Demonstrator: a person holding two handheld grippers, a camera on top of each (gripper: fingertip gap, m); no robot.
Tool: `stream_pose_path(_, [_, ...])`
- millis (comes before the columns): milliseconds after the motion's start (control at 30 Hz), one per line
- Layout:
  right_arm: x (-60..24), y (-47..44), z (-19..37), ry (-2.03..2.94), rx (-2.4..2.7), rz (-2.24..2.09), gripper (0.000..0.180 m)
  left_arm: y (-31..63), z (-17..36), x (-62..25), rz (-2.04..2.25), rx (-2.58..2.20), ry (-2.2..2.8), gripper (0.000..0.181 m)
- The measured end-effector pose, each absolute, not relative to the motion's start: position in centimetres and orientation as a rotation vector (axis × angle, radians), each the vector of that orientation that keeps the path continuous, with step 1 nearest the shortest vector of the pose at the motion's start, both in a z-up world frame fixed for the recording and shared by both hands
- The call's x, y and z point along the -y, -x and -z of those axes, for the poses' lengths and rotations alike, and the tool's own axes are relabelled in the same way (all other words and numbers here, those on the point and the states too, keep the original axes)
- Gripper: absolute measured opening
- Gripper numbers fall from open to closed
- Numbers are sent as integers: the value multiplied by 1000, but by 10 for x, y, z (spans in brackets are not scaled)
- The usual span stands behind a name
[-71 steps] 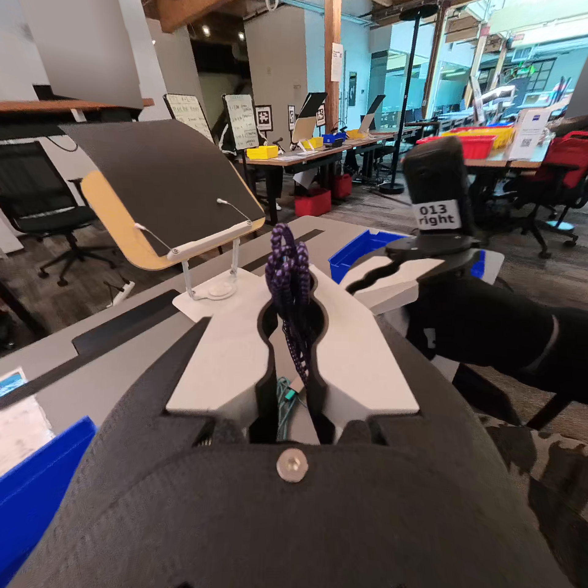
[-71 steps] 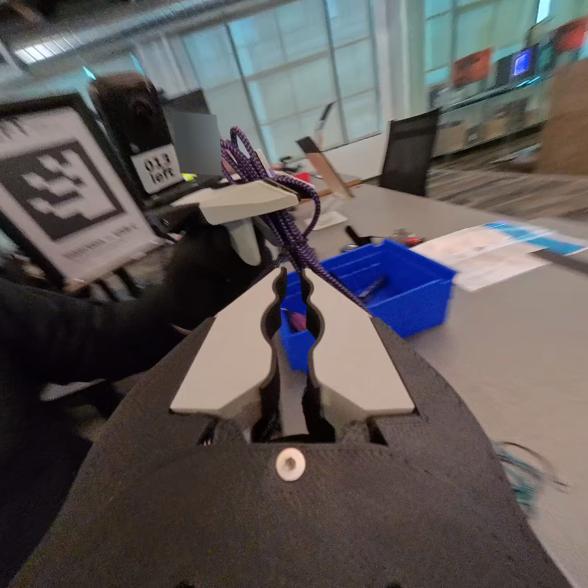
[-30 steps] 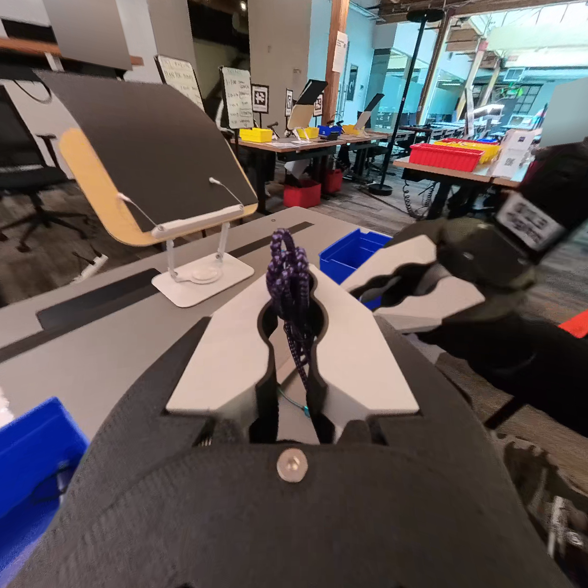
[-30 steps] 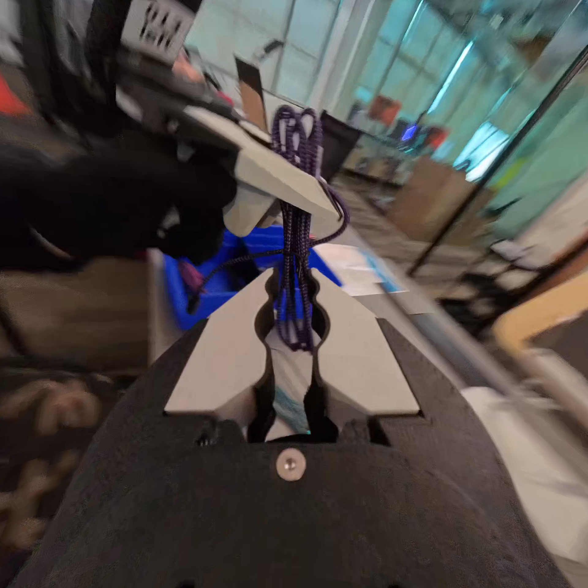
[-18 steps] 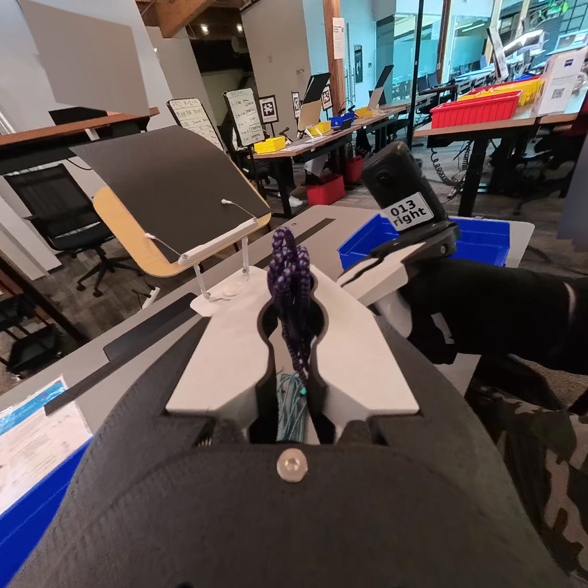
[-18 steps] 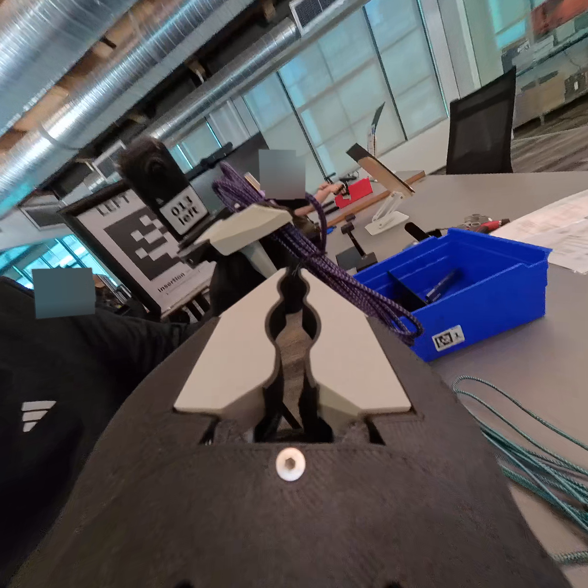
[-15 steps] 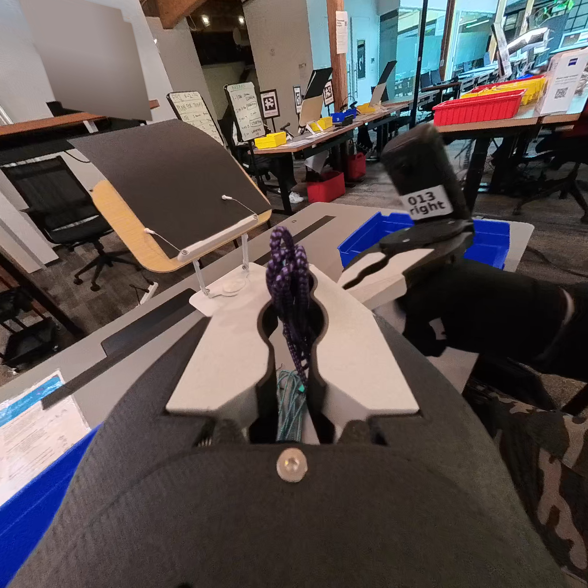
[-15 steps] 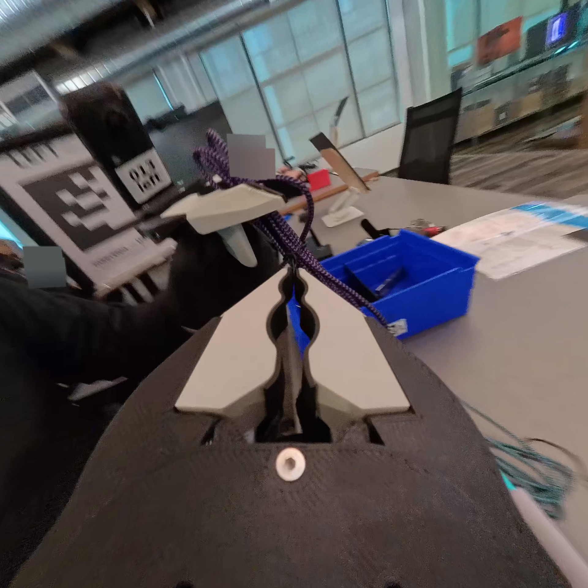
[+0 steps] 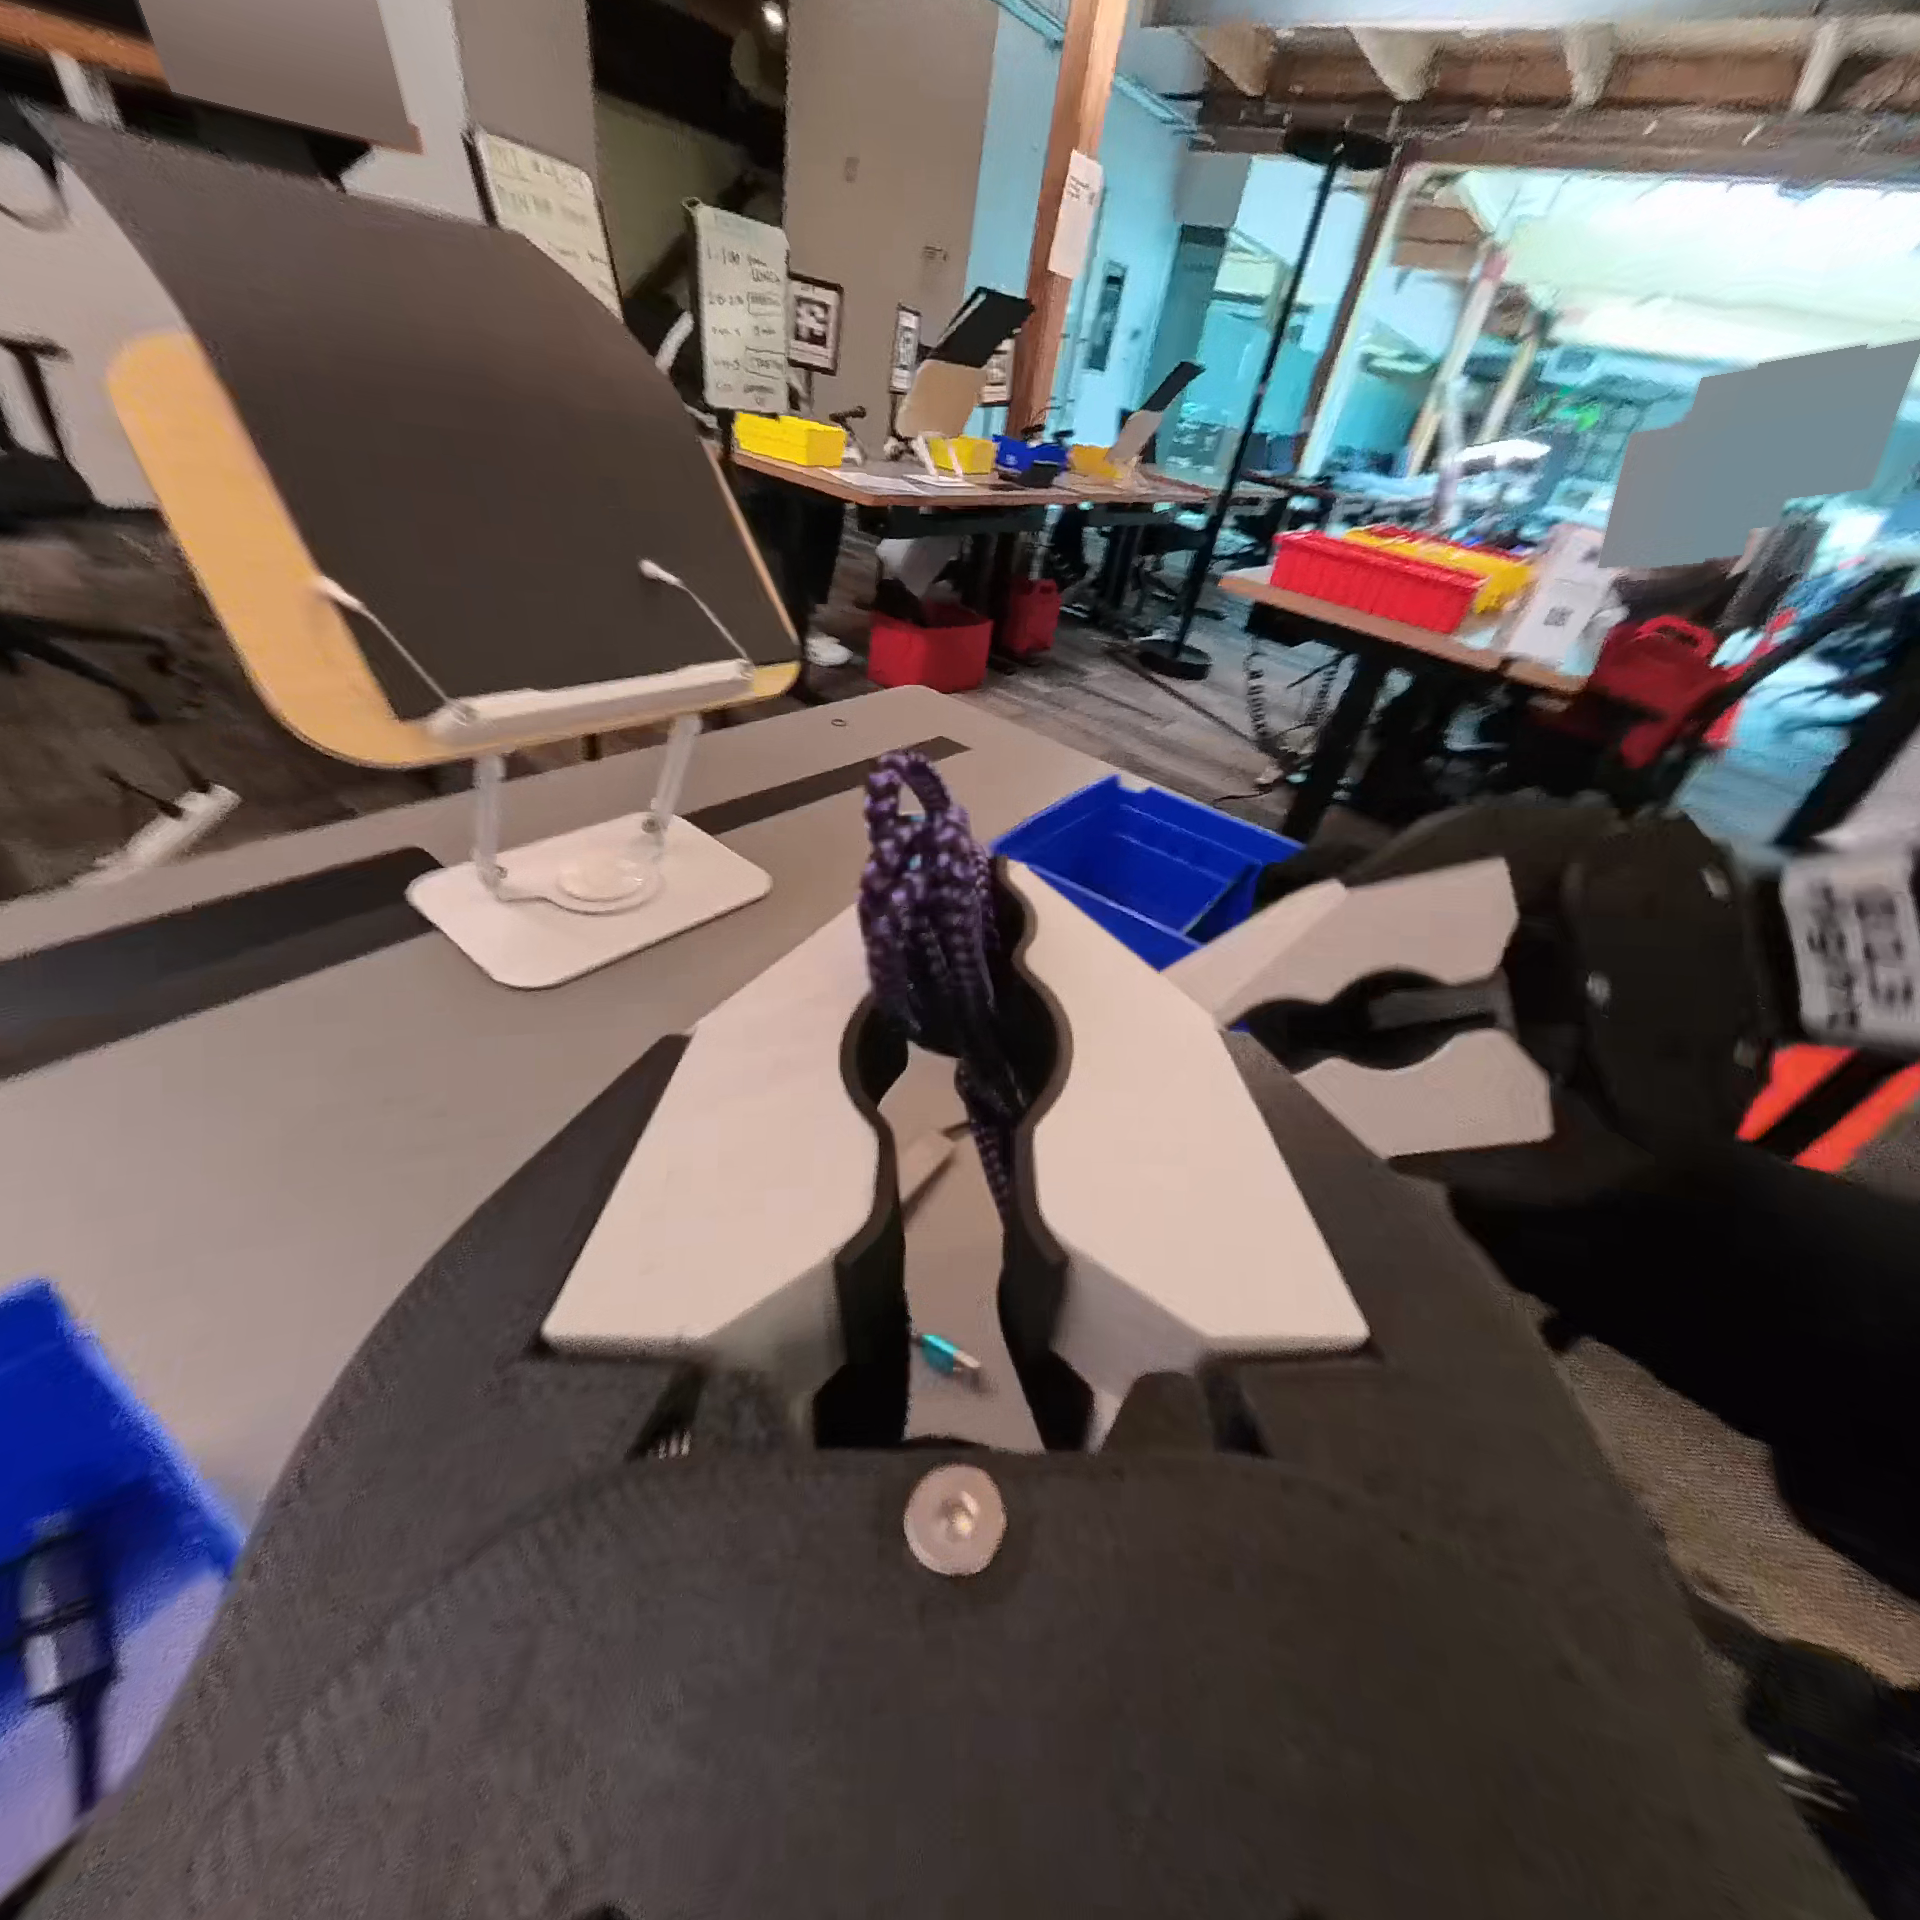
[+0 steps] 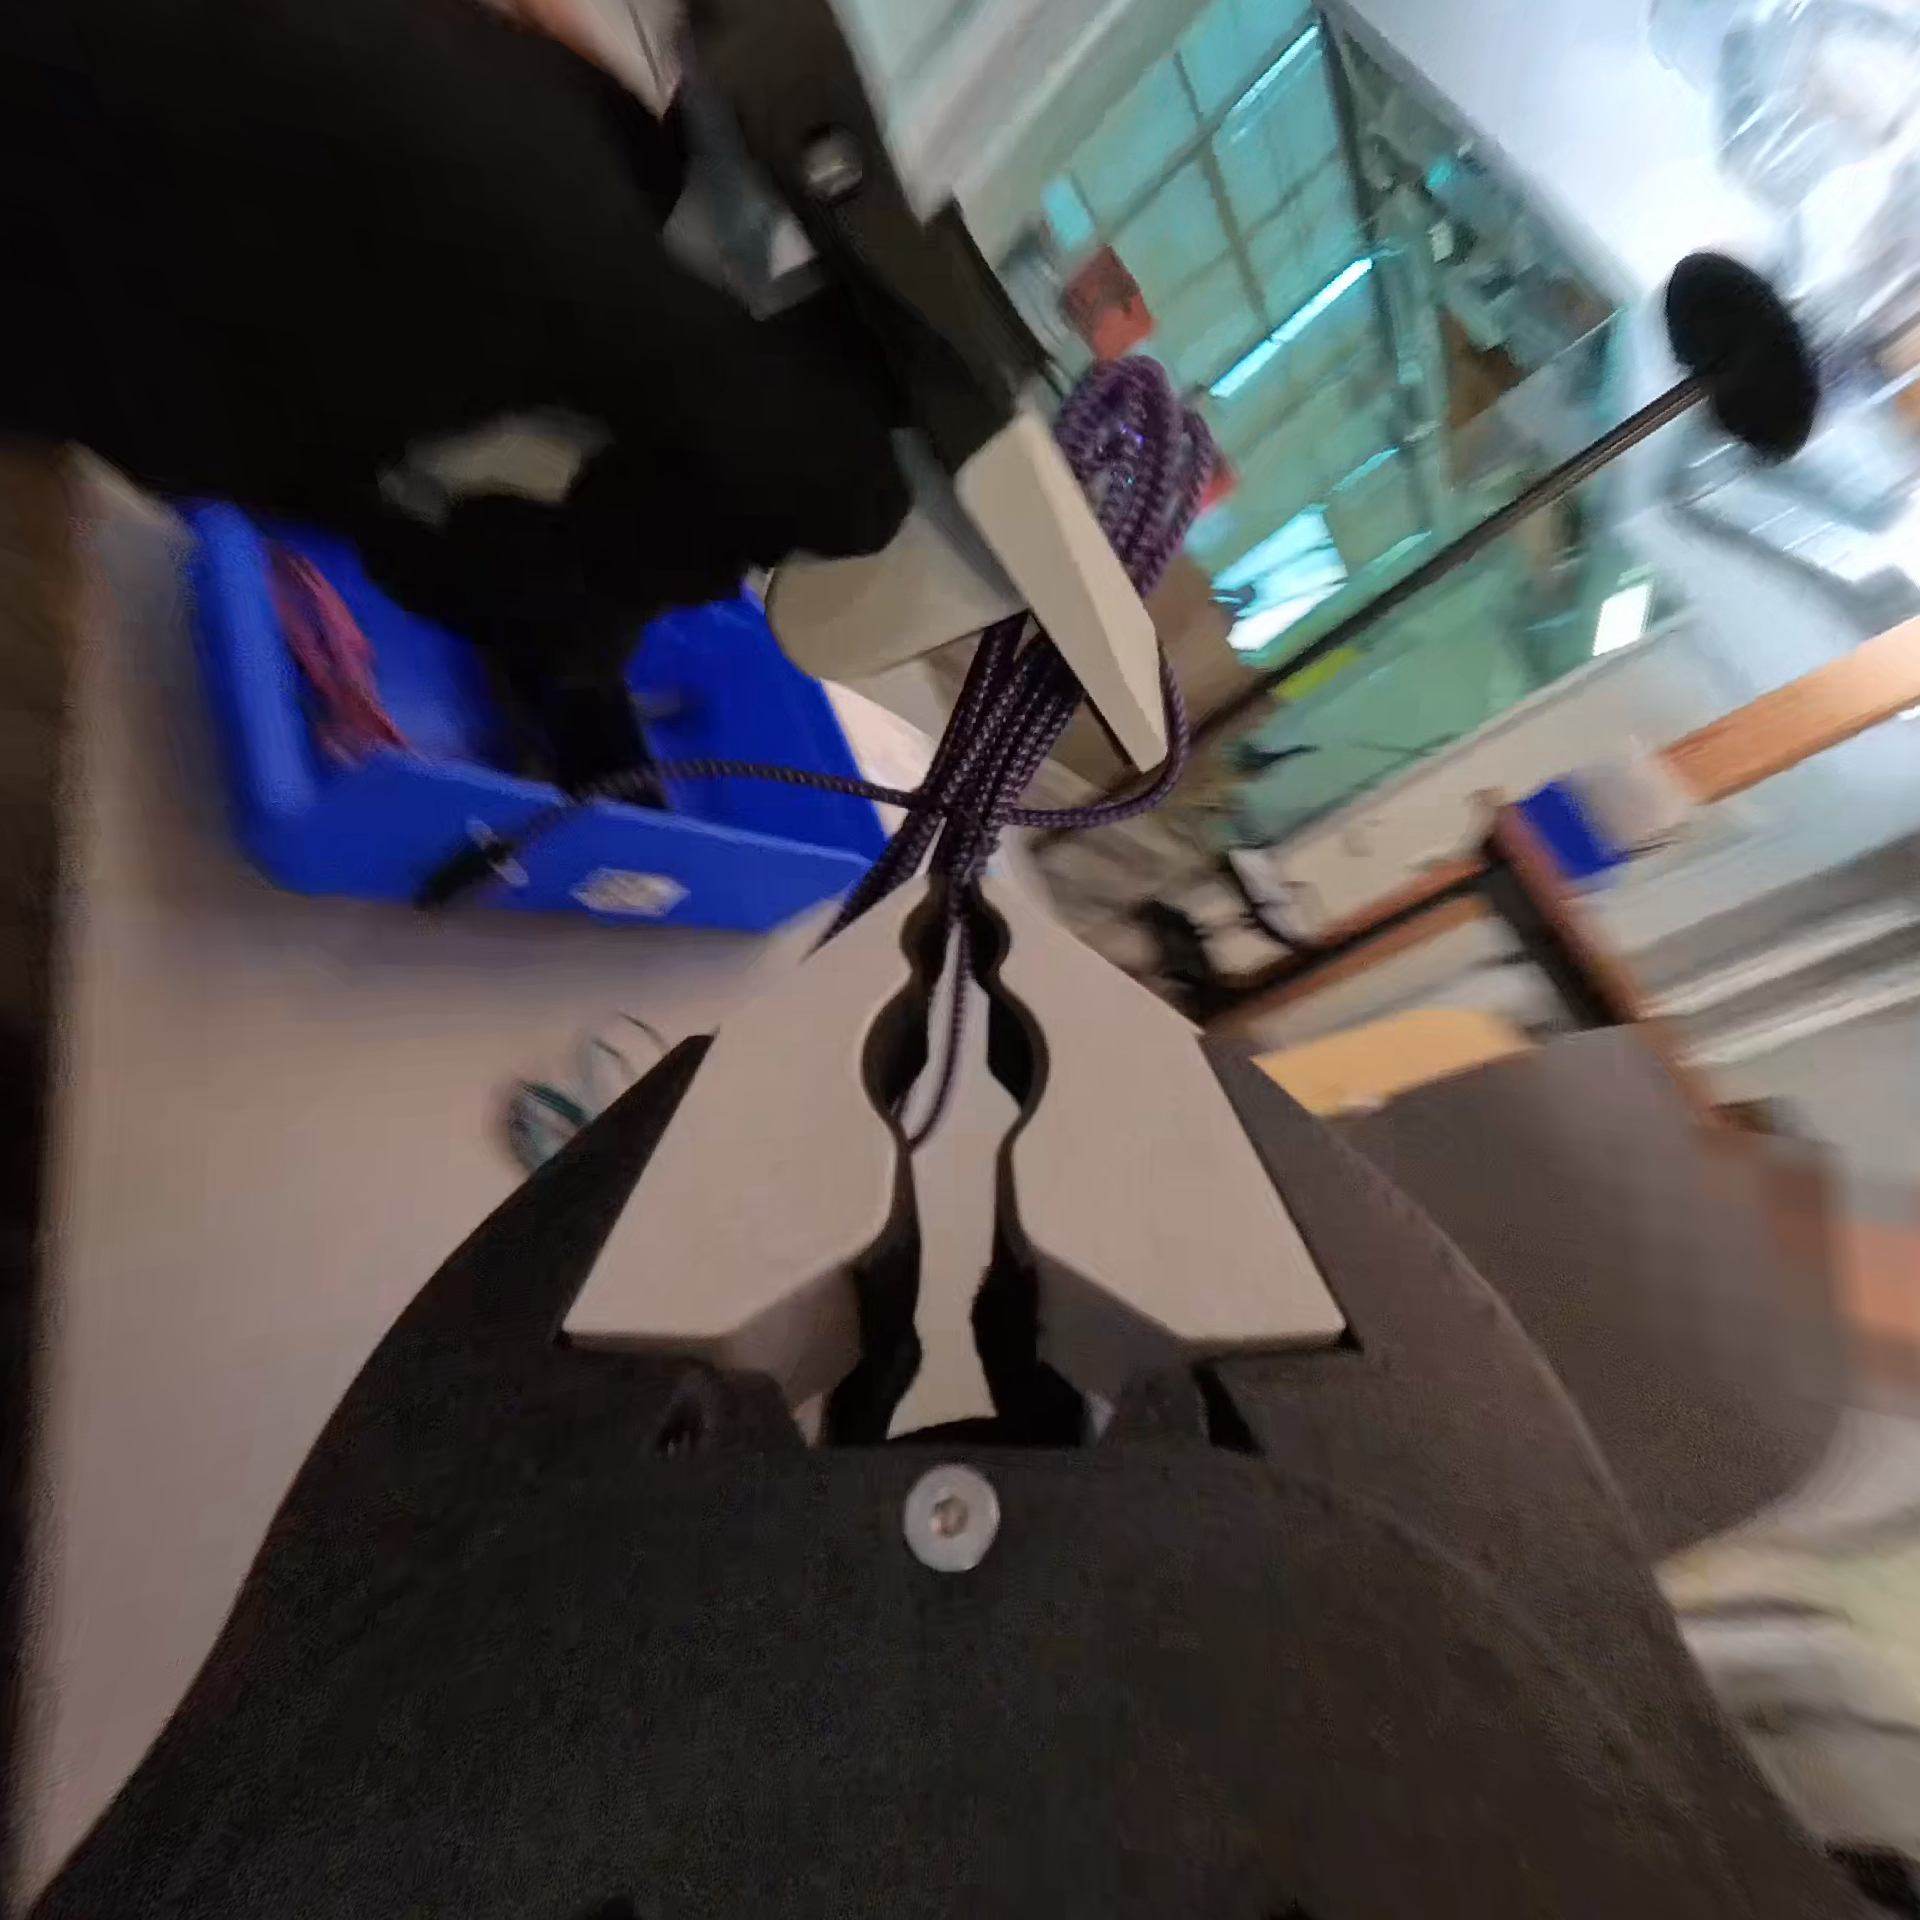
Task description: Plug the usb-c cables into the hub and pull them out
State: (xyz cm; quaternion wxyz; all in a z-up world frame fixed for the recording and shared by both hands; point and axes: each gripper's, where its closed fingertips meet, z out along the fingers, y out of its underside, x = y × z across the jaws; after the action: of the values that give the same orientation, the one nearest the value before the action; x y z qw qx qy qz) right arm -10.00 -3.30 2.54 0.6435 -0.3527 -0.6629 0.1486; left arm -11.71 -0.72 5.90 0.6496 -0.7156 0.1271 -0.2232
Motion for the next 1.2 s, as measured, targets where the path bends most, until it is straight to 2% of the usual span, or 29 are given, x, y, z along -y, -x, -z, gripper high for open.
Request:
stream_pose_path(133, [35, 101, -24, 1115, 1451, -1067, 19, 112, -68, 12, 400, -354, 1584, 10])
stream_pose_path(267, [39, 96, -34, 1258, 1277, -1701, 20, 106, -70, 15, 316, -404, 1560, 10])
stream_pose_path(400, [42, 94, -39, 1273, 1184, -1996, 17, 98, -66, 15, 224, -464, 1555, 10])
stream_pose_path(433, [42, 94, -38, 1273, 1177, -2011, 8, 95, -66, 16, 201, -480, 1553, 10])
stream_pose_path(500, [42, 95, -33, 1288, 1204, -1970, 0, 94, -66, 16, 158, -492, 1551, 11])
stream_pose_path(667, [32, 97, -28, 1251, 1283, -1562, 0, 99, -65, 14, 180, -465, 1574, 10])
stream_pose_path(733, [24, 98, -23, 1188, 1349, -1194, 0, 104, -62, 11, 225, -422, 1610, 10])
stream_pose_path(833, [22, 94, -25, 866, 1480, -374, 0, 111, -58, 8, 368, -342, 1644, 10])
stream_pose_path(900, [29, 93, -29, 705, 1498, -76, 0, 117, -58, 7, 510, -270, 1646, 10])
stream_pose_path(1067, [27, 99, -21, 786, 1511, -224, 0, 120, -55, 6, 527, -253, 1655, 9])
stream_pose_path(1133, [25, 97, -22, 854, 1492, -379, 23, 121, -56, 6, 450, -276, 1658, 10])
stream_pose_path(1200, [25, 92, -29, 830, 1475, -404, 13, 119, -57, 7, 443, -290, 1665, 10])
